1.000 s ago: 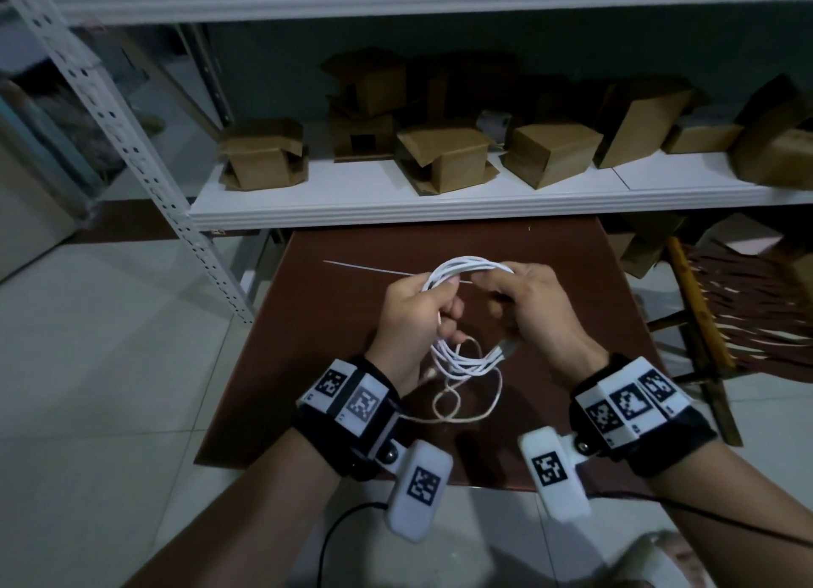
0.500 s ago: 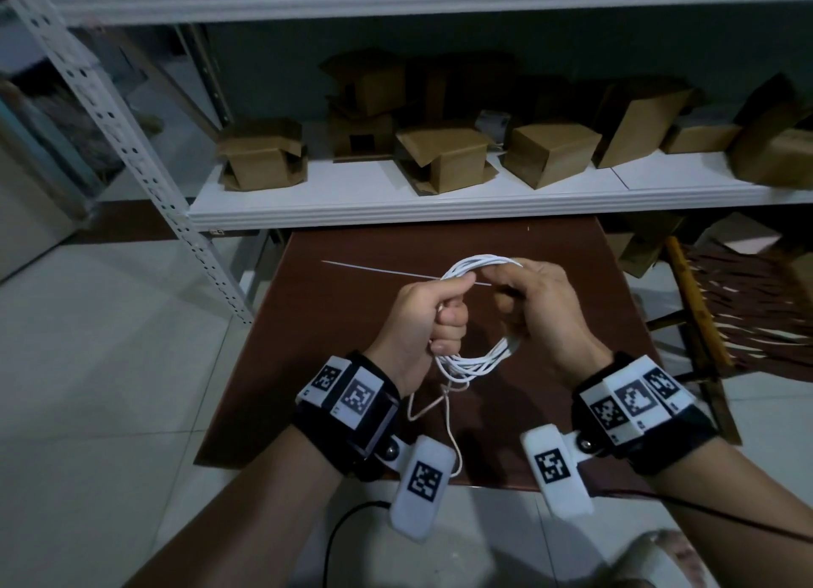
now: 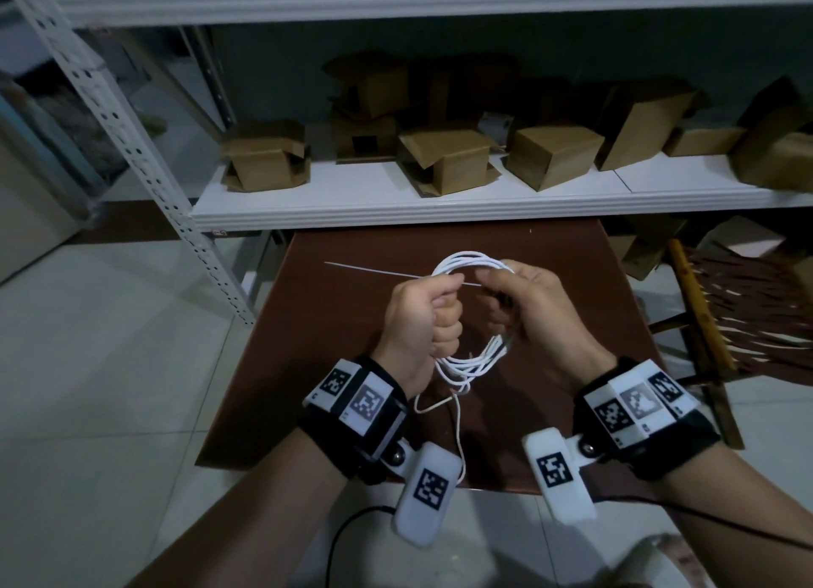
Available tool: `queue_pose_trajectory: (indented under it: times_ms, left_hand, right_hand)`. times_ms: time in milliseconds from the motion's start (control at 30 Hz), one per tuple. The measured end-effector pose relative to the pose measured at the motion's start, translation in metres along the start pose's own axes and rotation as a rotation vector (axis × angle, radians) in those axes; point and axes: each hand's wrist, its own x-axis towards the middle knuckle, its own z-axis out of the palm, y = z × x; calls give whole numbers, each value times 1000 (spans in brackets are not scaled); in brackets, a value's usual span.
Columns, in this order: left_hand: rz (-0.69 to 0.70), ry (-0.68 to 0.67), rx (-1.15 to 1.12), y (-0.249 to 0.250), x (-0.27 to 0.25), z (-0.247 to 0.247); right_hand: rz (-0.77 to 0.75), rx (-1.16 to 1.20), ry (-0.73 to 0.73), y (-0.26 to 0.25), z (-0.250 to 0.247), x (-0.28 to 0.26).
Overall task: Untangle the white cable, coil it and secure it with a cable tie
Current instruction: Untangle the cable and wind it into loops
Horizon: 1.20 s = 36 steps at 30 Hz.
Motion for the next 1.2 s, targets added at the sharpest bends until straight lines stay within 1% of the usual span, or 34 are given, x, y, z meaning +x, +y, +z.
queue_pose_trajectory:
  times_ms: [67,200,300,367,433,500,633,667,733,867,1033,1100,1200]
  left_hand:
    - [14,35,-55,1,0,-1]
    - [52,109,-171,7,2,0]
    - [86,164,-252,10,4,-3]
    - [110,208,-305,13,5,-6]
    - [134,244,-361,15,6,-10]
    - [157,267,-416,17,7,-13]
    - [168,275,-498,15,7,-13]
    - [172,281,-505,14,6,-13]
    - [183,287,-507,12,7,-12]
    - [194,287,-497,12,7,-11]
    - [164,290,-493,11,6,-12]
    - [163,285,-497,11,7,-14]
    - [161,282,-482,10,8,-13]
  right_hand:
    - [-26,17,13,0,3,-1]
    - [-26,57,12,7,6,0]
    - [-41,-68,110,15,8,3]
    - [-50,-100,189,17,8,5]
    - [-59,-210,255,20,4,6]
    - [-29,-260,224,22,5,4]
    - [169,-249,-6,29,16,-6]
    - [229,-233,-47,32,18,-6]
    - [325,-136,-84,38,21,-2]
    - [415,177,-79,40,19,10]
    - [394,435,-70,32,2,17]
    - [392,481,-40,31,0,18]
    - [363,473,17,36,0,18]
